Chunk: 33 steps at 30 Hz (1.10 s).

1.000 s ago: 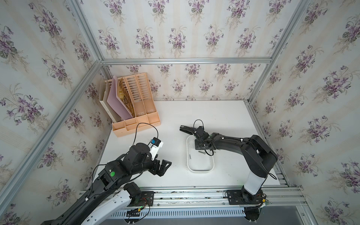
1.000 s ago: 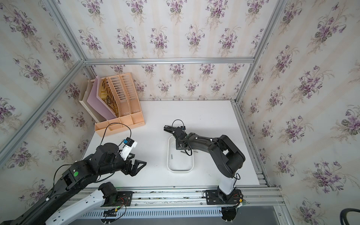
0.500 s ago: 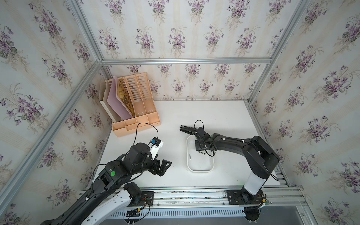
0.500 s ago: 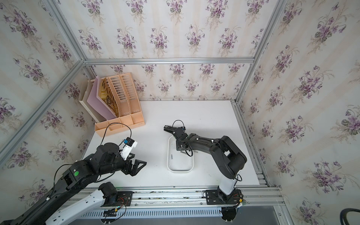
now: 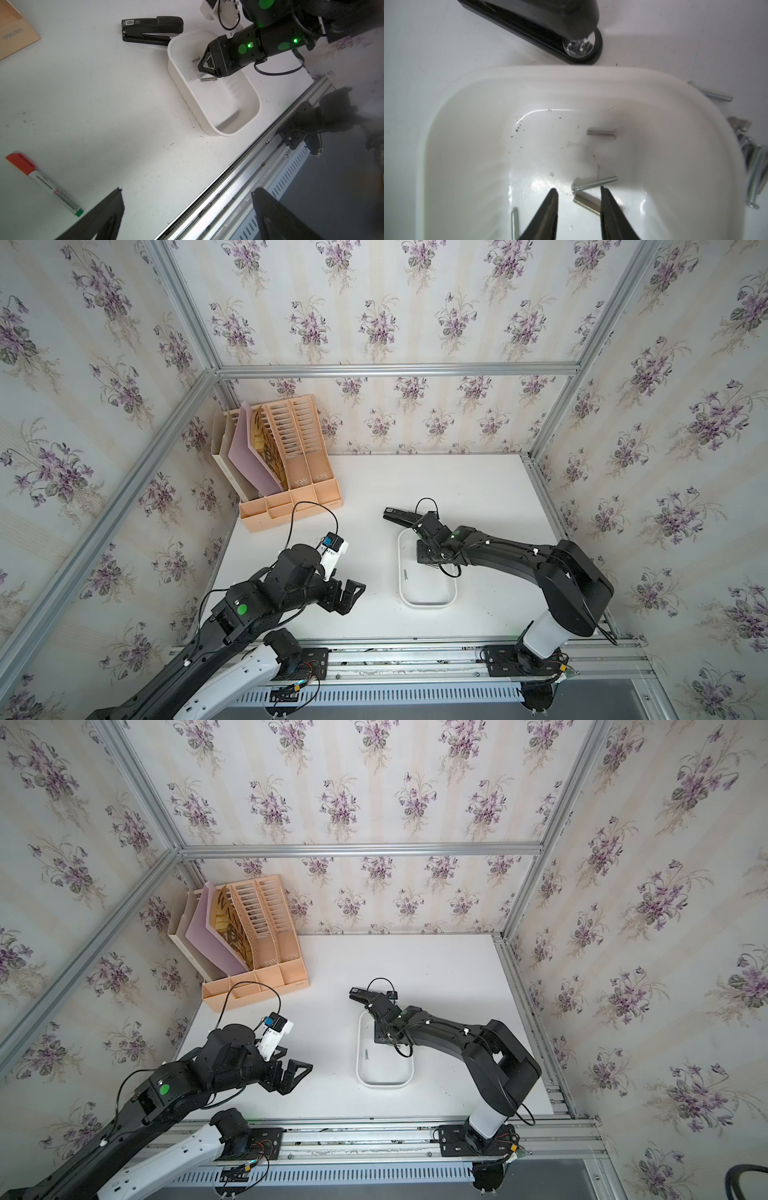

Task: Take out the screws from the storage box
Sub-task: Pick up the screw from the storage box.

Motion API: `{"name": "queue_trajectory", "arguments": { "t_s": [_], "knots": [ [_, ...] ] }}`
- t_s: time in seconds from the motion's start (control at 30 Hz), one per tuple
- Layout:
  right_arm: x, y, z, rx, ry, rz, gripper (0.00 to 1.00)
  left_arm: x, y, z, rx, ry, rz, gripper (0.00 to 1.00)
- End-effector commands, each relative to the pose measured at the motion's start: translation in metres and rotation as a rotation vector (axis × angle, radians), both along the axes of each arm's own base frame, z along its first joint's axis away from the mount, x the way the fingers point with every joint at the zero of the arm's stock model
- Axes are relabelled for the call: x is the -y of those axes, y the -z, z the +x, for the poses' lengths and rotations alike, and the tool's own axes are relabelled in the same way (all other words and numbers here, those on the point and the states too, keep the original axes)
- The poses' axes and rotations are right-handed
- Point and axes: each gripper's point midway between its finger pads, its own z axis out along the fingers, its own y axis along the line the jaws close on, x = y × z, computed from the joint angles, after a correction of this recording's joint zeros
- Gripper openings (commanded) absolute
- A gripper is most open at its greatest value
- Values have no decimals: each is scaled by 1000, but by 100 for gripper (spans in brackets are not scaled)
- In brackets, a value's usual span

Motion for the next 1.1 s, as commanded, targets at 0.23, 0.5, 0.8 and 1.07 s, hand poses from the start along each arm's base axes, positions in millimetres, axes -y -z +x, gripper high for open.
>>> {"name": "queue_trajectory", "arguments": {
  "t_s": [0.23,0.5,0.8,1.07],
  "knots": [
    [1,17,-11,-71,94,46,39,1,-3,2,6,-4,-13,99],
    [4,23,-1,-68,131,42,39,1,-3,2,7,-5,-11,99],
    [4,28,3,-82,156,78,40,2,-4,1,8,-2,-15,99],
    [6,37,5,-94,158,39,15,2,-3,1,8,-1,-14,99]
  ]
}}
